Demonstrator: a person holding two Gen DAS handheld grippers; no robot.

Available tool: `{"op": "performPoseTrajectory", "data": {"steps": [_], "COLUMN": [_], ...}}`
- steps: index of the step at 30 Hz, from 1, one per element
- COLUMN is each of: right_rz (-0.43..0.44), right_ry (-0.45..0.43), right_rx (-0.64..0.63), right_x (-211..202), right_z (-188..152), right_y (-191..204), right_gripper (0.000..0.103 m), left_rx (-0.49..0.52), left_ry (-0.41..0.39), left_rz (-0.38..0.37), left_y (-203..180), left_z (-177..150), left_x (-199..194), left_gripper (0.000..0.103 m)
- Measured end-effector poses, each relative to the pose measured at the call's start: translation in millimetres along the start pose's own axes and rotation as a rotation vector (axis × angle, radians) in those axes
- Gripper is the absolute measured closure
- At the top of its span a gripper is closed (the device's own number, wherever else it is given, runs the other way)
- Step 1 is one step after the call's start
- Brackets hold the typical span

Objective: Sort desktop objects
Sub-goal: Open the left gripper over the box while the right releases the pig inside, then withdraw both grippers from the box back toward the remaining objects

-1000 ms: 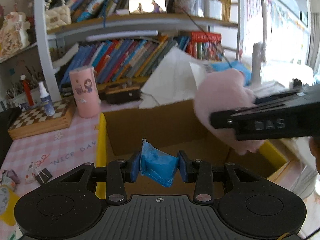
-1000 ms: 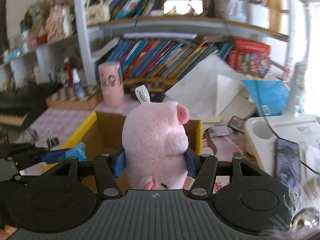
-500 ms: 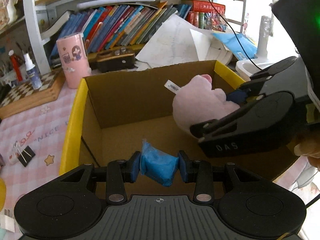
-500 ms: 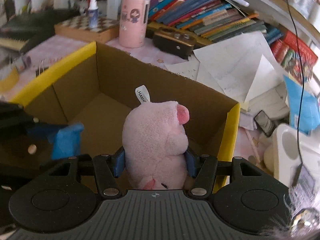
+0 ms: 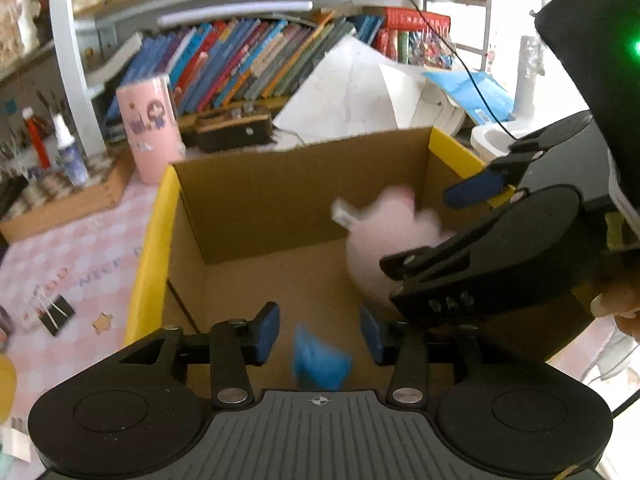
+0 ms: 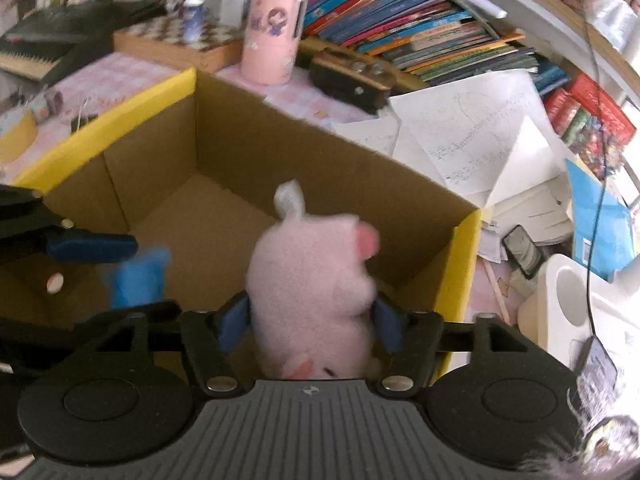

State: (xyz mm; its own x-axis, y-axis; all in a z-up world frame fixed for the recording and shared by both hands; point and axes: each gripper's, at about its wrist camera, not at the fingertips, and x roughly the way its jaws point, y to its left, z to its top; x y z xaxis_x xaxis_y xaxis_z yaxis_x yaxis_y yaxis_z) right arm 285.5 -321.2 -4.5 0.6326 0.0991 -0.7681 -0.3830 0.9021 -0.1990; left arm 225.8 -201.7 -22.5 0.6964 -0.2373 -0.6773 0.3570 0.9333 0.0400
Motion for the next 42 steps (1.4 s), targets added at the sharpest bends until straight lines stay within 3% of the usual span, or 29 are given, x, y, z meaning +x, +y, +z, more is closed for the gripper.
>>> {"op": "performPoseTrajectory", "data": {"steps": [2,10,15,21,27,31,42], "right_rz": [-0.01,-0.013,-0.074,-0.183,-0.256,-0.298,-0.283], "right_ry": [-0.047,-0.264,-0.366,-0.436,-0.444,-0.39,-0.276], "right_rx": [0.027,0.192,0.277,0.341,0.407,0.477,0.563], "right_x": [-7.8,-59.8,-92.9,-126.0,-146.9,-146.6,-148.8], "right_z": [-0.8,-7.6,-19.7,-43.5,-70.7,-84.8,-102.5], "right_y": [-3.4,-13.6,-11.8,-0.8,22.1,41.4,107.6], "right_gripper": [0.024,0.02,0.018,0.015,0.013,0.012,0.012], "left_rx": [0.001,-0.028,-0.079,-0.114,-0.16,-0.183,-0.245], "left_ry": [-0.025,-0.136,-0.206,-0.227,-0.207,-0.186,-0.124], "left_rz": [0.013,0.086,0.12,0.151,0.181,0.218,0.24], "left_y": [1.5,10.6,24.4,40.9,62.7,77.8,118.1], "left_z": [0.5,5.6,1.2,-20.0,-46.8,-65.1,-119.5], "left_x": [-7.4,-52.1,-84.3,-112.4,-133.1,-143.7,-171.9], "left_gripper": [0.044,0.032,0.025,0.022,0.02,0.02,0.02]}}
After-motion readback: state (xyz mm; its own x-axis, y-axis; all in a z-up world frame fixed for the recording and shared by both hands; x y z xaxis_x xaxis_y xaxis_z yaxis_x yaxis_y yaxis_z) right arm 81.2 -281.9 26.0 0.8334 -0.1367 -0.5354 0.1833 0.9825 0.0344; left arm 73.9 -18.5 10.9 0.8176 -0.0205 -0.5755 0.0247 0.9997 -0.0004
